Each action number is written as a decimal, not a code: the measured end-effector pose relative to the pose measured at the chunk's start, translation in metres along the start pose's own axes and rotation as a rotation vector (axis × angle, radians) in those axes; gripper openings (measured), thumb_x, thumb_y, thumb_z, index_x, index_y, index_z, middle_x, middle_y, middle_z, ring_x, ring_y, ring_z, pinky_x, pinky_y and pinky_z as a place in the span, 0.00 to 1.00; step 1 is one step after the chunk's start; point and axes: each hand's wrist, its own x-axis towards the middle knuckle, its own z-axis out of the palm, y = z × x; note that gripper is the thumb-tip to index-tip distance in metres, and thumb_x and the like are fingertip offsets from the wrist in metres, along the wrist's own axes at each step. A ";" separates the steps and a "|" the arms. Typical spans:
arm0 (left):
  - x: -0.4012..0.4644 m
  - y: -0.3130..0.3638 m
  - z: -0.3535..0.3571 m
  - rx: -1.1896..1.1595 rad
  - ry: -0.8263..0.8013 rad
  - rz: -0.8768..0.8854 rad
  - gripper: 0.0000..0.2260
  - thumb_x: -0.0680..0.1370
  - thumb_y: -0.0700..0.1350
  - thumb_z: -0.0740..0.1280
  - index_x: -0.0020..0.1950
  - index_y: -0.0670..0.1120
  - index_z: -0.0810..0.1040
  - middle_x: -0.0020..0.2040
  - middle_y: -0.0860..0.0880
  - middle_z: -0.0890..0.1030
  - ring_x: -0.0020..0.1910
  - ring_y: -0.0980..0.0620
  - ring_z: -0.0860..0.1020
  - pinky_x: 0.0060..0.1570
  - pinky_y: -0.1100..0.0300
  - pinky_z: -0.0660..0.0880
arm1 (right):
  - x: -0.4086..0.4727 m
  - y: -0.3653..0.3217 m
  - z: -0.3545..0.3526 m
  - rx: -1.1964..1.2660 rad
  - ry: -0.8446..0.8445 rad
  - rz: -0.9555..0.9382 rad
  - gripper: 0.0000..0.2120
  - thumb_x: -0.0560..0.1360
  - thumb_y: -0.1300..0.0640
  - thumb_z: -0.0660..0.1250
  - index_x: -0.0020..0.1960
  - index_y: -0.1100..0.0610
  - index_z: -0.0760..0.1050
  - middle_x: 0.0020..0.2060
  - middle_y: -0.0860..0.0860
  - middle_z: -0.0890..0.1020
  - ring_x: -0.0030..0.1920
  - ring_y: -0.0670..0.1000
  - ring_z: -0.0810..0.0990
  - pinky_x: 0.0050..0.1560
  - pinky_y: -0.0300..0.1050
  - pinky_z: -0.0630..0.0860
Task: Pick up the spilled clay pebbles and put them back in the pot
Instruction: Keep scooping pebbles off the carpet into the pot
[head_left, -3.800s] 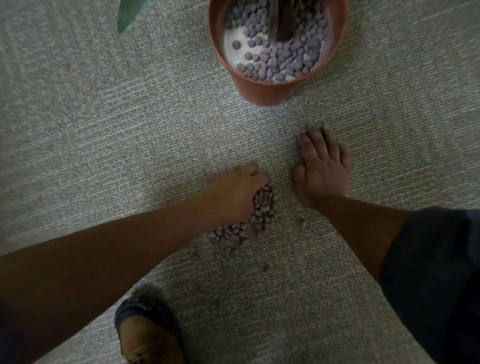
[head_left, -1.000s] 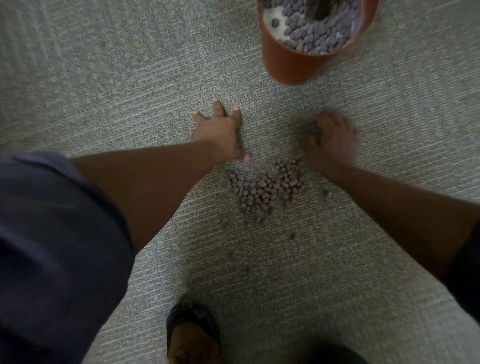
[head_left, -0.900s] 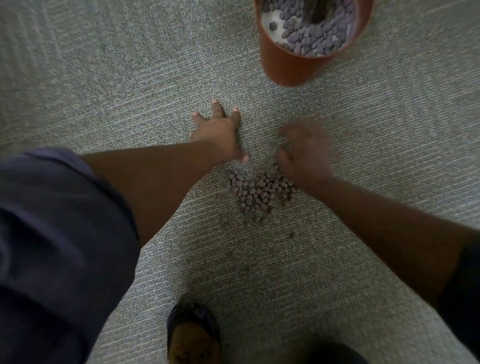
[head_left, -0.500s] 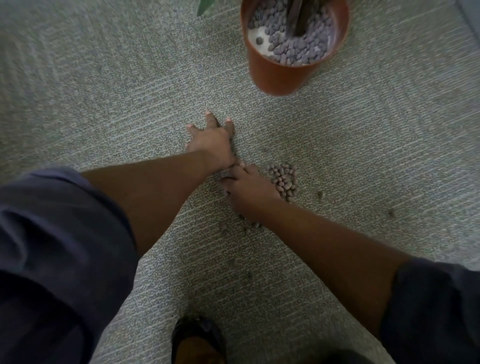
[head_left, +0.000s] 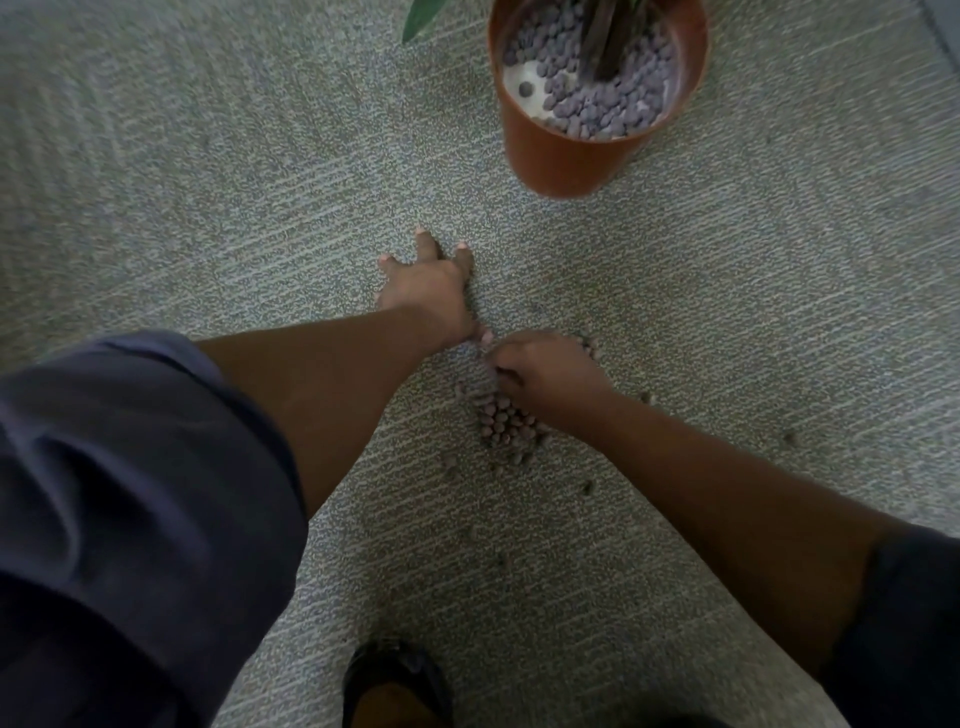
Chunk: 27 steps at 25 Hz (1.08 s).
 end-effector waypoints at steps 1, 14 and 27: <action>0.000 0.002 -0.003 0.001 -0.005 -0.001 0.53 0.63 0.65 0.79 0.80 0.57 0.54 0.81 0.43 0.48 0.74 0.22 0.52 0.66 0.30 0.67 | -0.002 0.004 -0.001 0.007 0.009 0.006 0.11 0.80 0.57 0.63 0.55 0.59 0.81 0.51 0.58 0.83 0.53 0.60 0.80 0.51 0.52 0.74; 0.002 0.011 -0.014 -0.008 0.023 -0.012 0.41 0.55 0.64 0.83 0.64 0.52 0.76 0.69 0.43 0.63 0.68 0.24 0.67 0.69 0.35 0.67 | 0.003 0.015 -0.047 0.140 0.300 0.081 0.04 0.75 0.61 0.70 0.47 0.60 0.83 0.40 0.57 0.81 0.43 0.56 0.78 0.44 0.52 0.75; 0.010 0.005 -0.005 -0.021 0.045 0.004 0.45 0.52 0.65 0.83 0.65 0.53 0.74 0.70 0.43 0.62 0.69 0.21 0.62 0.62 0.33 0.72 | 0.081 0.049 -0.162 0.387 0.697 0.247 0.06 0.74 0.56 0.73 0.50 0.55 0.83 0.42 0.44 0.83 0.44 0.42 0.82 0.54 0.44 0.80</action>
